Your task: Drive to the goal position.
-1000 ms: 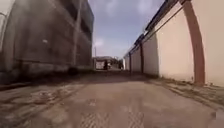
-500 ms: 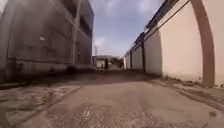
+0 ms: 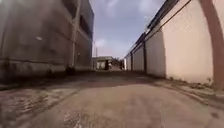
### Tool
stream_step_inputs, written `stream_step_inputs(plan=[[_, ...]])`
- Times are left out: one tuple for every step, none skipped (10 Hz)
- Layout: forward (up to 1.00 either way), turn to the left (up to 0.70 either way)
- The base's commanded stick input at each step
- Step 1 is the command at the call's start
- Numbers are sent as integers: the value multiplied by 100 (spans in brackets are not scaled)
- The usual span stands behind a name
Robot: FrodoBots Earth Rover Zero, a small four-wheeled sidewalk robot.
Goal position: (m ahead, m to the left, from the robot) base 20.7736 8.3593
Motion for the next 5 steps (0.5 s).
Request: stream_step_inputs(plan=[[70, 1], [70, 1], [70, 1], [70, 1], [70, 1]])
